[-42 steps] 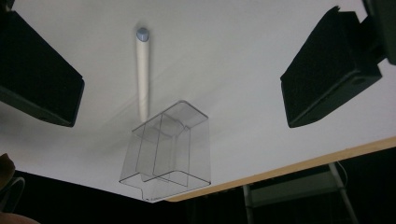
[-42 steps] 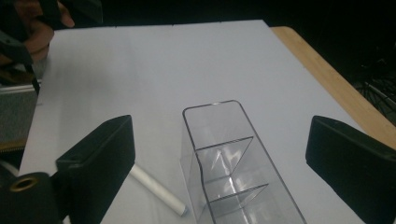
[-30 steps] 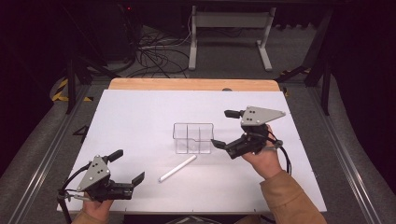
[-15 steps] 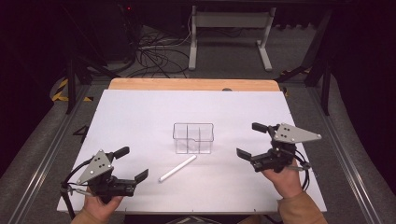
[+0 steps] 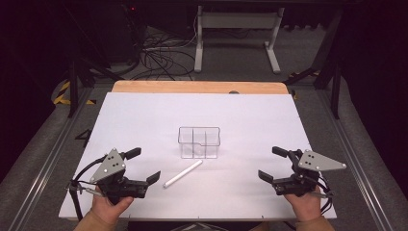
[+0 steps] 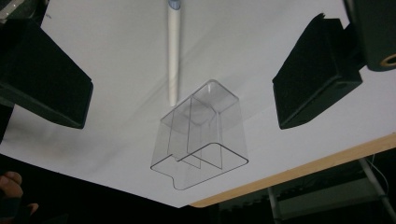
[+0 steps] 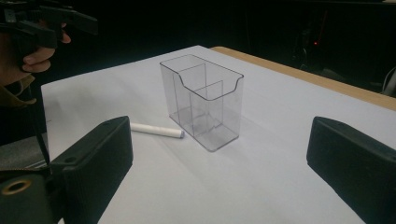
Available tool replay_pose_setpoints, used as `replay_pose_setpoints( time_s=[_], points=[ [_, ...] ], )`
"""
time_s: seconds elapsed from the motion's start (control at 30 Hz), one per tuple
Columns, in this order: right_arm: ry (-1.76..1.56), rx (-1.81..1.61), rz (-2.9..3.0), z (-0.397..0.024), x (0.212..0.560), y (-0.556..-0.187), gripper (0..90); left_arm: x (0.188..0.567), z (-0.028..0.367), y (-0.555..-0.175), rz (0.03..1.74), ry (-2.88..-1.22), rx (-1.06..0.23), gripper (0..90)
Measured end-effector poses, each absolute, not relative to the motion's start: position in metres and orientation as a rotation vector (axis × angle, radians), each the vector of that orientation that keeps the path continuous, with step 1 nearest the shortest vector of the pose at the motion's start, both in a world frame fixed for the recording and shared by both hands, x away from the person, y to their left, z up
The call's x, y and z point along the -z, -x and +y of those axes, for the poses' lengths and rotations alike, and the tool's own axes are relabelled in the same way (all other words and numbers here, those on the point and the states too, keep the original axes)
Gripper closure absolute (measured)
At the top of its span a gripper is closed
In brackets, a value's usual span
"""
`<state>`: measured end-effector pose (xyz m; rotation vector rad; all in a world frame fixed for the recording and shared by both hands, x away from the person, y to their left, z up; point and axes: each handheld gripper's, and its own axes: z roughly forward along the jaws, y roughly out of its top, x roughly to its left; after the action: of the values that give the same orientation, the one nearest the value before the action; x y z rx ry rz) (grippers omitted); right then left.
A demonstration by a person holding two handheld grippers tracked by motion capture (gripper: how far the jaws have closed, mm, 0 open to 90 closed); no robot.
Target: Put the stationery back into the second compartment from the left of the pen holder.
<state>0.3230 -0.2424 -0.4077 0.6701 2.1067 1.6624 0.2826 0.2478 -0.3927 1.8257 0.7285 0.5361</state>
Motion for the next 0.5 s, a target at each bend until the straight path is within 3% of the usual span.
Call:
replay_pose_setpoints(
  time_s=[0.5],
  points=[
    [-0.685, -1.621, 2.143, -0.241, 0.413, -0.323, 9.9, 0.381, 0.224, -0.294, 0.723, -1.989, -0.48, 9.8]
  ],
)
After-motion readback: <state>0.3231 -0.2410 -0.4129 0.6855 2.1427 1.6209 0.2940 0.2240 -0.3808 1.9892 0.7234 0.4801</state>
